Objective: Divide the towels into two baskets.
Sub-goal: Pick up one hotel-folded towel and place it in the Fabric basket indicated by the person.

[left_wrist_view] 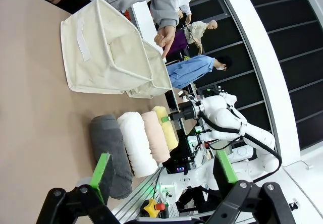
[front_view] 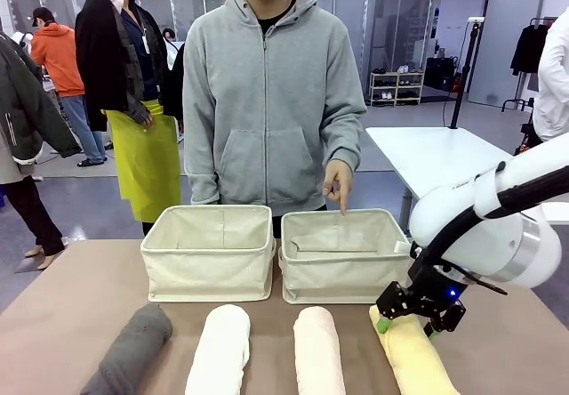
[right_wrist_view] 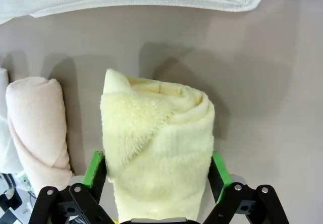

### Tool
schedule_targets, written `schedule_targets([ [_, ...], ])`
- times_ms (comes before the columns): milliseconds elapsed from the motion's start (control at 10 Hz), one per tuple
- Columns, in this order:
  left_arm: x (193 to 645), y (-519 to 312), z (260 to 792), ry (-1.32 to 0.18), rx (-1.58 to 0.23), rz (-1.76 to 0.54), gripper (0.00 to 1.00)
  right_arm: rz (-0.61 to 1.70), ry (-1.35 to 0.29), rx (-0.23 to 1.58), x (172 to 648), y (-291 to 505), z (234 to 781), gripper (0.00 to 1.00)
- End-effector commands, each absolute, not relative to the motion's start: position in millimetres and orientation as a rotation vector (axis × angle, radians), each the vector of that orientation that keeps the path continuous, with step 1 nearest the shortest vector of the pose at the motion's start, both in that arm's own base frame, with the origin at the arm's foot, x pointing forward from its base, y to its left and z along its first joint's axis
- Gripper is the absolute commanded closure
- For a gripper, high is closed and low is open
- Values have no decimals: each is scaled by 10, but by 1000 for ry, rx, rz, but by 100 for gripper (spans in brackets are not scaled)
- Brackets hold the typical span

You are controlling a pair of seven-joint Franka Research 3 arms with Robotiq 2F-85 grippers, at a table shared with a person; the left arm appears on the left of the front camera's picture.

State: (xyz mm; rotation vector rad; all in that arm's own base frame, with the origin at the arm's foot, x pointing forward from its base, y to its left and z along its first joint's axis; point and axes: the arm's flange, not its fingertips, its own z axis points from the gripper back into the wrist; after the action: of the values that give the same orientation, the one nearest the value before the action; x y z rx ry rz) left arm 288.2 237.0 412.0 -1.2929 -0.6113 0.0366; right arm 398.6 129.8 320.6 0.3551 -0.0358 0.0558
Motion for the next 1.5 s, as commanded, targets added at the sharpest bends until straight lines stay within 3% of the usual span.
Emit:
schedule_targets([
  [0,2849,2381,4126,-625,-1304,35,0,53,-44,278,3878,1425,3116,6],
  [600,2849,2381,4126,-625,-1304,35,0,72,-53,283,3864,1407,3226,64],
  [1000,2849,2381,4126,-625,-1304,35,0,343,-101,226,3814,1441,4211,68],
  [1400,2849,2381,4126,-625,-1304,35,0,997,-140,70,3811,1717,4794,68],
])
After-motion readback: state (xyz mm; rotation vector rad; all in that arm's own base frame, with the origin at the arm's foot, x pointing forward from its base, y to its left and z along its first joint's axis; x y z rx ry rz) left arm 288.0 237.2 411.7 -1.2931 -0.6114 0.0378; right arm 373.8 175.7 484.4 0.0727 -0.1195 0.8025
